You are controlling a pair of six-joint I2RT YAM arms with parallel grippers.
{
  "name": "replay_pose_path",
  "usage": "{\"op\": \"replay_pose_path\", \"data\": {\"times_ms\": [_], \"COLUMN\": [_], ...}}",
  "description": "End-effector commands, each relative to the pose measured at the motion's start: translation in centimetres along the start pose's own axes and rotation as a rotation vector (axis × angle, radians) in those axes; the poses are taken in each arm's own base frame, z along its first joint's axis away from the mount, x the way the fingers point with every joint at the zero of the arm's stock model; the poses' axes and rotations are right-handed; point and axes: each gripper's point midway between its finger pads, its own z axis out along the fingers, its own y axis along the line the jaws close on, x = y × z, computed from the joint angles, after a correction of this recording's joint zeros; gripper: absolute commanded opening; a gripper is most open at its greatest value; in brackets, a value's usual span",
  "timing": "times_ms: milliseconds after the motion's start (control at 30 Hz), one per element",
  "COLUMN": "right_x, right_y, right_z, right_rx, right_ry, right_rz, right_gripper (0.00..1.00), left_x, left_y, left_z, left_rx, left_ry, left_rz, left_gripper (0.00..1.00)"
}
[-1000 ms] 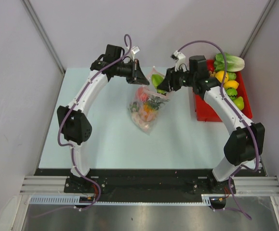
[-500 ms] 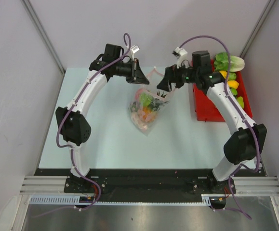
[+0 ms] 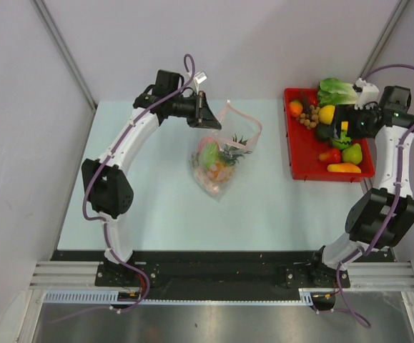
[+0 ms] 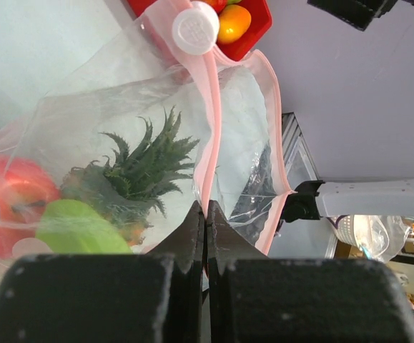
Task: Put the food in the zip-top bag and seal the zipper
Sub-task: Place the fake fruit in the zipper food storage bag, then pick up the fake fruit from the bin.
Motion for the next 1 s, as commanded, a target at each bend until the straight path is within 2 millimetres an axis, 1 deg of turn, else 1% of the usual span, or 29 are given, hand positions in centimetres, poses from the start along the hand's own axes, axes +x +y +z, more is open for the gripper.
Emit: {"op": "replay_pose_path", "data": {"times_ms": [0, 33, 67, 100, 167, 200, 233, 300, 333, 400, 433, 467, 567, 600, 667, 700, 767, 867, 967], "right_x": [6.8, 7.5, 8.1, 9.3, 10.3, 11.1, 11.4, 12.0, 11.8, 11.5, 11.4, 11.2, 11.0, 10.6, 10.8, 10.6, 10.9, 11.4, 11.7], "right_y": [-4.2, -4.8, -5.3, -5.9, -6.6, -7.3, -7.7, -9.0, -9.4, -9.8, -10.1, -9.9, -9.6, -9.2, -9.1, -8.9, -9.0, -10.1, -10.6], "right_z": [-0.8, -0.5, -0.4, 0.0, 0.3, 0.8, 1.1, 2.1, 2.5, 3.5, 4.4, 5.0, 7.0, 7.9, 9.0, 9.8, 10.9, 12.2, 12.7], "right_rx": [0.118, 0.119, 0.128, 0.132, 0.123, 0.127, 0.130, 0.139, 0.145, 0.146, 0.142, 0.135, 0.121, 0.121, 0.120, 0.122, 0.128, 0.176, 0.192], "right_ry": [0.274, 0.311, 0.338, 0.402, 0.459, 0.498, 0.515, 0.546, 0.547, 0.539, 0.536, 0.531, 0.521, 0.509, 0.515, 0.505, 0.514, 0.536, 0.549], "right_rz": [-0.096, -0.134, -0.144, -0.145, -0.192, -0.212, -0.232, -0.278, -0.288, -0.287, -0.279, -0.279, -0.275, -0.300, -0.313, -0.325, -0.328, -0.362, -0.396], "right_gripper": [0.91, 0.89, 0.89, 0.89, 0.86, 0.83, 0.81, 0.78, 0.77, 0.74, 0.74, 0.74, 0.77, 0.79, 0.81, 0.84, 0.86, 0.90, 0.94], "left_x": [-0.4, -0.3, -0.3, -0.2, -0.2, -0.3, -0.2, -0.2, -0.1, 0.0, 0.1, 0.1, 0.2, 0.2, 0.2, 0.2, 0.2, 0.1, 0.0], "left_y": [-2.8, -2.7, -2.7, -2.7, -2.7, -2.7, -2.7, -2.7, -2.7, -2.6, -2.5, -2.4, -2.3, -2.4, -2.2, -2.2, -2.2, -2.1, -2.1], "left_z": [-1.5, -1.4, -1.4, -1.3, -1.3, -1.3, -1.3, -1.3, -1.3, -1.3, -1.3, -1.4, -1.3, -1.4, -1.4, -1.4, -1.3, -1.3, -1.3], "left_rx": [0.061, 0.063, 0.067, 0.068, 0.070, 0.071, 0.071, 0.071, 0.072, 0.070, 0.069, 0.065, 0.063, 0.061, 0.060, 0.060, 0.061, 0.058, 0.058], "left_ry": [-0.038, -0.035, -0.032, -0.029, -0.028, -0.030, -0.029, -0.027, -0.024, -0.022, -0.020, -0.021, -0.017, -0.018, -0.019, -0.019, -0.017, -0.021, -0.021], "left_rz": [0.073, 0.069, 0.069, 0.067, 0.067, 0.069, 0.068, 0.070, 0.071, 0.069, 0.067, 0.068, 0.071, 0.073, 0.071, 0.071, 0.068, 0.070, 0.070], "left_gripper": [0.00, 0.00, 0.00, 0.00, 0.00, 0.00, 0.00, 0.00, 0.00, 0.00, 0.00, 0.00, 0.00, 0.00, 0.01, 0.01, 0.00, 0.00, 0.00]}}
